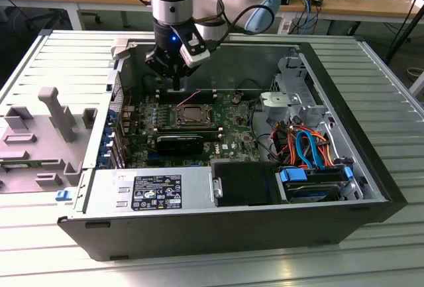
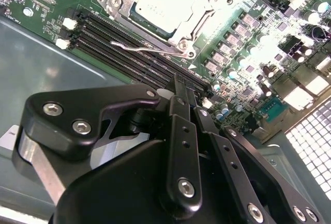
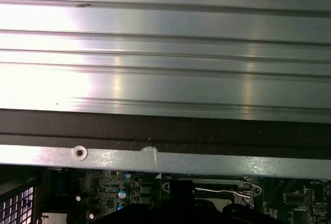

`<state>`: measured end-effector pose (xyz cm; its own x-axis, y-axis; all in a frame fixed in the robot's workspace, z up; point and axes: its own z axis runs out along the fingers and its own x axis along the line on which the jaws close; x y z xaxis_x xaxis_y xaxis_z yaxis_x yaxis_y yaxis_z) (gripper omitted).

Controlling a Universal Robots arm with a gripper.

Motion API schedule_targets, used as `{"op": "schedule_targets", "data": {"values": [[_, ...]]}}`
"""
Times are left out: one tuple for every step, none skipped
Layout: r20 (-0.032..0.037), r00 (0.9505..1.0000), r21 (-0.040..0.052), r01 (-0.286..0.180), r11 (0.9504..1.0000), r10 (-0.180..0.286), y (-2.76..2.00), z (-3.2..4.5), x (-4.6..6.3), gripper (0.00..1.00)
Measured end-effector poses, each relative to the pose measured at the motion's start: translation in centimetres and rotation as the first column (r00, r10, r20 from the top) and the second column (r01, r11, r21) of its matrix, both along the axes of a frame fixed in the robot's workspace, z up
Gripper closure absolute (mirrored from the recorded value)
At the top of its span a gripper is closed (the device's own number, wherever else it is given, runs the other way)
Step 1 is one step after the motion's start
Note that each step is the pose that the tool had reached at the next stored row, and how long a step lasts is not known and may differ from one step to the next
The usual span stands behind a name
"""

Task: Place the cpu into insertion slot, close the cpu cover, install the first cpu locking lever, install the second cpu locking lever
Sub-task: 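Install the first cpu locking lever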

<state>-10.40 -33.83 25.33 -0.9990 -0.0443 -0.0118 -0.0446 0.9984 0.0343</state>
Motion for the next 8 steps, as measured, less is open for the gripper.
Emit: {"op": "schedule_targets", "data": {"values": [[0.0, 1.0, -0.0001, 0.0, 1.0, 0.0, 0.0, -0.01, 0.0, 0.89], [0.0, 1.0, -0.0001, 0.0, 1.0, 0.0, 0.0, -0.02, 0.0, 0.89], [0.0, 1.0, 0.0, 0.0, 1.0, 0.0, 0.0, -0.03, 0.0, 0.89], [0.0, 1.0, 0.0, 0.0, 1.0, 0.0, 0.0, -0.04, 0.0, 0.89], [0.0, 1.0, 0.0, 0.0, 1.0, 0.0, -0.01, -0.06, 0.0, 0.89], [0.0001, 1.0, 0.0, 0.0, 1.0, 0.0, -0.01, -0.08, 0.0, 0.89], [0.0, 1.0, 0.0, 0.0, 1.0, 0.0, -0.01, -0.09, 0.0, 0.89], [0.0001, 1.0, 0.0, 0.0, 1.0, 0.0, -0.01, -0.11, 0.0, 0.89]]}}
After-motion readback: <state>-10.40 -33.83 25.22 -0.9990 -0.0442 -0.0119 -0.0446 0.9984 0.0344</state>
